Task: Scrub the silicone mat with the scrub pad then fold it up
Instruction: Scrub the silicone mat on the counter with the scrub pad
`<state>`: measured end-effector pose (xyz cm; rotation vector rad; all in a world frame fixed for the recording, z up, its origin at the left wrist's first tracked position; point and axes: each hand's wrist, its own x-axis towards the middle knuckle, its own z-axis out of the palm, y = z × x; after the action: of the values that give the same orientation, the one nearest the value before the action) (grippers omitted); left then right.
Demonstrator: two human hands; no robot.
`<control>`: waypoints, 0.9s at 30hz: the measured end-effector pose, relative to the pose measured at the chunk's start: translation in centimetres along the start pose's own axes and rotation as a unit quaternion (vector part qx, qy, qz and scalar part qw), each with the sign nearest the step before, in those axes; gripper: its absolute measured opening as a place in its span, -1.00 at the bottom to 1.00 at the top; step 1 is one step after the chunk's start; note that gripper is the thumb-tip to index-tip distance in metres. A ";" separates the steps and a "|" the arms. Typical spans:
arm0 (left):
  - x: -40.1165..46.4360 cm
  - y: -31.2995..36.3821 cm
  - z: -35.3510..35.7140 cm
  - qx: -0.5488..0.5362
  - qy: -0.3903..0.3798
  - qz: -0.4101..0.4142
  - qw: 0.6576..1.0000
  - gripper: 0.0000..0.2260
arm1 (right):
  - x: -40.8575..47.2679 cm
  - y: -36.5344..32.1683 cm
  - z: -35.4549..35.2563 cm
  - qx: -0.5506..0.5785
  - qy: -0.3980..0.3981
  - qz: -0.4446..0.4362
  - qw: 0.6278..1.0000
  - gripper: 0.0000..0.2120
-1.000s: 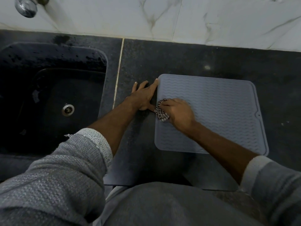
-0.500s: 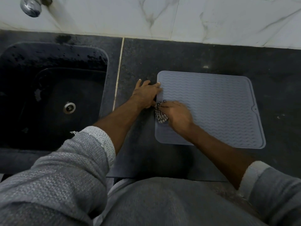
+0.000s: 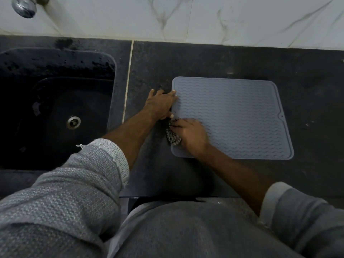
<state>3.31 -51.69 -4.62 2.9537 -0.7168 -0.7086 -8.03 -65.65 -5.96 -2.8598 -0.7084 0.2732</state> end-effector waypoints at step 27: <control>-0.5 1.0 -0.2 0.006 -0.005 -0.020 1.000 -0.32 | -6.5 -0.2 1.7 -0.032 0.107 -0.117 0.987 -0.62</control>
<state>2.54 -52.39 -4.11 2.9864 -0.6659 -0.7239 -14.13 -68.33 -6.72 -2.7708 -1.0099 -0.0920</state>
